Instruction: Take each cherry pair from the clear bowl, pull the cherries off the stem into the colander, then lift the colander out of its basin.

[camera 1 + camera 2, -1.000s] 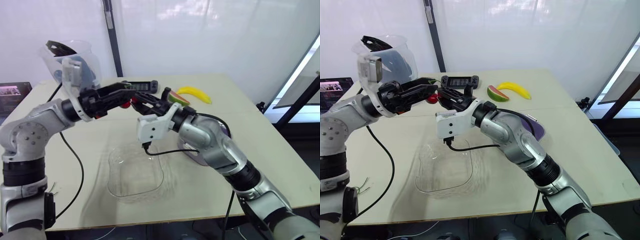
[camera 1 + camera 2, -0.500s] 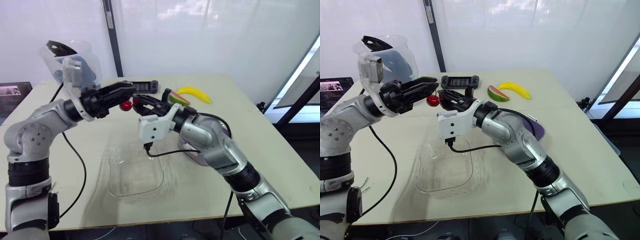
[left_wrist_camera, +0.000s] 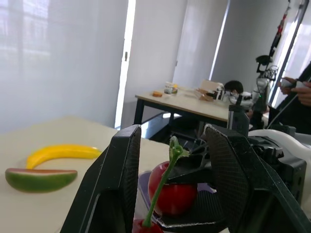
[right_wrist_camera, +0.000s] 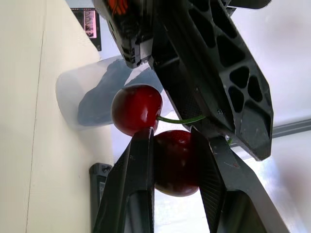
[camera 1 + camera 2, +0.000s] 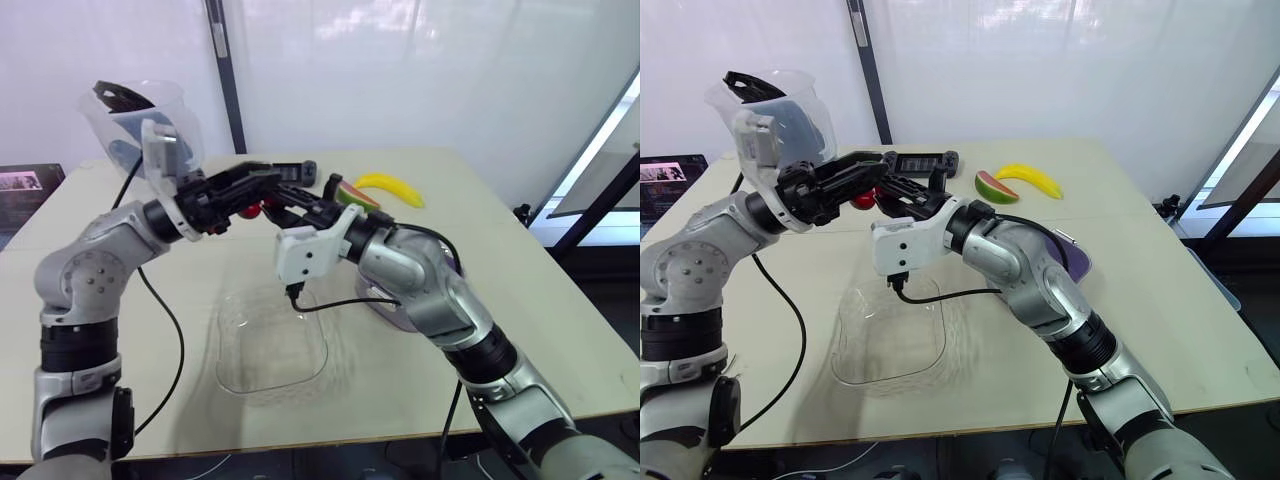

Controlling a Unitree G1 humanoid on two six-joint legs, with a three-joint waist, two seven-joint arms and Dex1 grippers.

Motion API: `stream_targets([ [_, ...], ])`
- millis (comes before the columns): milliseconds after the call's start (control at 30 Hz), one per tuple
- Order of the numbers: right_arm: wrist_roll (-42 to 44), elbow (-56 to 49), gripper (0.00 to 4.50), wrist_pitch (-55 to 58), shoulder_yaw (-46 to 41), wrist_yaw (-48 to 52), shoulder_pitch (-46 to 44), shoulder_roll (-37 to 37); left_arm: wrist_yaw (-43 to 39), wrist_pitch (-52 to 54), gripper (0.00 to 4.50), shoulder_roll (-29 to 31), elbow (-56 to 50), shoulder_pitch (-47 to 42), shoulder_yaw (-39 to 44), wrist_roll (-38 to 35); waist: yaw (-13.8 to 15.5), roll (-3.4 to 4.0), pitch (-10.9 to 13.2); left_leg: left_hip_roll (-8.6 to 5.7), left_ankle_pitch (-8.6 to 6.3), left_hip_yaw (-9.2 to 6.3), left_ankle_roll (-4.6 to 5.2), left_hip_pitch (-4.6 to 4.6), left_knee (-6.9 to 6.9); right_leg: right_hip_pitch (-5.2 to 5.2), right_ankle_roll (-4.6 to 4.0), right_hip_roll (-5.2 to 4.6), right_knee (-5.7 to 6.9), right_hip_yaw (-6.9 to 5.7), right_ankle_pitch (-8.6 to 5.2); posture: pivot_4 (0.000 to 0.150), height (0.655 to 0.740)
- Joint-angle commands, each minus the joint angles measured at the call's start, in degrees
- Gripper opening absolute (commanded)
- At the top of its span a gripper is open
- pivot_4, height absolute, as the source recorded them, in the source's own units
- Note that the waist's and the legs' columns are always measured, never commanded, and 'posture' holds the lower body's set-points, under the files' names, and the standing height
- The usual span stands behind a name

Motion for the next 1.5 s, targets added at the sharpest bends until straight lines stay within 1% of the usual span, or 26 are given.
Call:
stream_targets([
  [33, -0.05, -2.23, 0.79, 0.08, -1.85, -0.28, -0.63, 0.65, 0.63, -0.82, 2.22, -0.09, -1.48, -1.19, 1.39, -1.08, 0.0, 0.0, 0.0, 0.0, 0.0, 0.0, 0.0, 0.0, 0.0, 0.0, 0.0, 0.0, 0.0, 0.0, 0.0, 0.15, 0.74],
  [133, -0.07, -2.28, 0.79, 0.15, -1.87, -0.21, -0.51, 0.58, 1.37, -0.3, 1.31, -0.56, -1.46, -1.35, 2.05, -2.22, -0.01, 0.0, 0.0, 0.0, 0.0, 0.0, 0.0, 0.0, 0.0, 0.0, 0.0, 0.0, 0.0, 0.0, 0.0, 0.15, 0.74],
  [200, 0.04, -2.32, 0.79, 0.23, -1.84, -0.09, -0.39, 0.52, 1.73, -0.23, 0.27, -0.66, -1.53, -1.33, 2.23, -2.81, -0.01, 0.0, 0.0, 0.0, 0.0, 0.0, 0.0, 0.0, 0.0, 0.0, 0.0, 0.0, 0.0, 0.0, 0.0, 0.15, 0.74],
  [233, 0.08, -2.33, 0.79, 0.26, -1.85, -0.05, -0.37, 0.51, 1.95, -0.12, 0.1, -0.68, -1.55, -1.39, 2.36, -3.08, 0.0, 0.0, 0.0, 0.0, 0.0, 0.0, 0.0, 0.0, 0.0, 0.0, 0.0, 0.0, 0.0, 0.0, 0.0, 0.15, 0.74],
  [500, 0.21, -2.13, 0.79, 0.41, -1.6, 0.45, -0.22, 0.61, 2.48, 0.42, 0.1, -0.2, -1.5, -1.45, 2.47, -4.22, -0.01, 0.0, 0.0, 0.0, 0.0, 0.0, 0.0, 0.0, 0.01, 0.0, 0.0, 0.0, 0.0, 0.0, 0.0, 0.15, 0.74],
  [567, 2.44, -2.19, 0.79, 1.23, -1.86, 1.86, 0.34, 1.01, 2.49, 0.07, 0.1, -0.17, -1.08, -1.52, 2.2, -3.73, -0.01, 0.0, 0.0, 0.0, 0.0, 0.0, 0.0, 0.0, 0.01, 0.0, 0.0, 0.0, 0.0, 0.0, 0.0, 0.15, 0.74],
  [633, 3.12, -2.14, 1.79, -0.05, -1.67, 2.71, 1.43, -0.13, 2.25, -0.27, 0.0, -0.13, -0.48, -1.64, 1.82, -3.1, -0.01, 0.0, 0.0, 0.0, 0.0, 0.0, 0.0, 0.0, 0.01, 0.0, 0.0, 0.0, 0.0, 0.0, 0.0, 0.15, 0.74],
  [667, 2.92, -2.07, 2.15, -0.91, -1.52, 2.88, 2.05, -0.88, 2.11, -0.44, 0.0, -0.12, -0.21, -1.69, 1.63, -2.8, 0.01, 0.0, 0.0, 0.0, 0.0, 0.0, 0.0, 0.0, 0.01, 0.01, 0.0, 0.0, 0.0, 0.0, 0.0, 0.15, 0.74],
  [733, 2.56, -2.08, 3.05, -2.15, -1.58, 3.11, 3.05, -2.13, 2.24, -1.35, 0.0, -0.29, 0.9, -2.28, 1.32, -1.64, 0.14, 0.0, 0.0, 0.0, 0.0, 0.0, 0.0, 0.0, 0.01, 0.03, 0.0, -0.03, 0.0, 0.0, 0.0, 0.15, 0.74],
  [767, 4.53, -2.63, 3.52, -0.82, -2.52, 4.82, 4.02, -2.63, 1.89, -1.5, 0.0, -0.14, 1.74, -2.85, 1.23, -1.28, 0.11, 0.0, 0.0, -0.02, 0.0, 0.0, 0.0, 0.0, 0.03, 0.04, 0.0, -0.03, 0.0, -0.01, 0.0, 0.15, 0.74],
  [833, 7.82, -3.55, 3.52, 1.63, -4.1, 7.32, 5.38, -3.06, 1.07, -1.61, 0.0, 0.21, 2.73, -3.5, 1.05, -0.82, 0.08, -0.01, 0.0, -0.04, 0.0, 0.0, 0.0, 0.0, 0.05, 0.05, 0.0, -0.02, 0.0, -0.01, 0.0, 0.15, 0.74],
  [933, 17.49, -6.24, 3.52, 12.02, -11.66, 10.78, 6.69, -2.19, -0.65, -1.39, 0.0, 1.3, 4.02, -4.29, 1.02, -0.35, 0.02, 0.0, 0.0, -0.02, 0.0, -0.01, 0.01, 0.0, 0.04, 0.05, 0.0, 0.0, 0.0, -0.02, 0.0, 0.15, 0.74],
  [1033, 28.65, -7.5, 3.52, 28.51, -19.25, 13.84, 4.45, -0.42, -2.53, -0.43, 0.0, 2.33, 4.36, -4.34, 0.77, -0.77, -0.01, 0.0, 0.0, 0.02, 0.0, -0.03, 0.01, 0.0, 0.03, 0.06, 0.0, -0.01, 0.0, -0.02, 0.0, 0.15, 0.74],
  [1133, 44.05, -7.2, 3.52, 44.48, -28.18, 15.54, 1.1, 3.17, -3.91, 1.05, 0.0, 2.76, 3.9, -3.93, 0.53, -1.92, -0.03, 0.0, 0.0, 0.05, 0.0, -0.05, 0.01, 0.03, 0.03, 0.07, 0.0, 0.02, 0.01, -0.02, 0.0, 0.15, 0.74],
  [1233, 57.76, -5.96, 3.52, 58.21, -32.03, 22.26, -2.02, 0.79, -4.83, 2.71, 0.0, 2.68, 3.32, -3.72, 0.43, -3.13, 0.01, 0.01, 0.01, 0.07, -0.01, -0.06, 0.03, 0.03, 0.0, 0.08, 0.0, 0.01, 0.01, -0.02, 0.0, 0.15, 0.74],
  [1300, 61.32, -5.49, 3.52, 61.36, -32.49, 21.9, -3.04, 0.12, -5.25, 3.74, 0.0, 2.54, 2.97, -3.79, 0.28, -3.84, 0.05, 0.01, 0.01, 0.06, -0.07, -0.06, 0.13, 0.03, 0.0, 0.08, 0.0, -0.04, 0.01, -0.02, 0.0, 0.15, 0.74],
  [1367, 63.06, -4.61, 3.52, 62.31, -31.65, 20.76, -3.45, 0.28, -5.68, 5.84, 0.0, 2.34, 1.71, -3.49, 0.12, -5.76, 0.01, 0.01, 0.01, 0.05, -0.21, -0.06, 0.39, 0.03, 0.01, 0.08, 0.0, -0.04, 0.01, -0.02, 0.0, 0.15, 0.74],
  [1433, 64.97, -2.98, 3.52, 63.11, -31.1, 19.87, -3.77, 1.04, -6.6, 6.08, 0.0, 2.51, -0.16, -2.92, -0.93, -5.49, -0.02, 0.01, 0.01, 0.05, -0.22, -0.06, 0.4, 0.03, 0.02, 0.07, 0.0, -0.03, 0.01, -0.02, 0.0, 0.15, 0.74],
  [1500, 65.91, -1.6, 3.52, 62.23, -29.74, 19.67, -3.73, 1.45, -6.21, 7.25, 0.0, 1.95, -0.8, -3.57, -0.79, -6.92, -0.02, 0.01, 0.01, 0.04, -0.22, -0.05, 0.4, 0.03, 0.02, 0.07, 0.0, -0.03, 0.01, -0.02, 0.0, 0.15, 0.74],
])
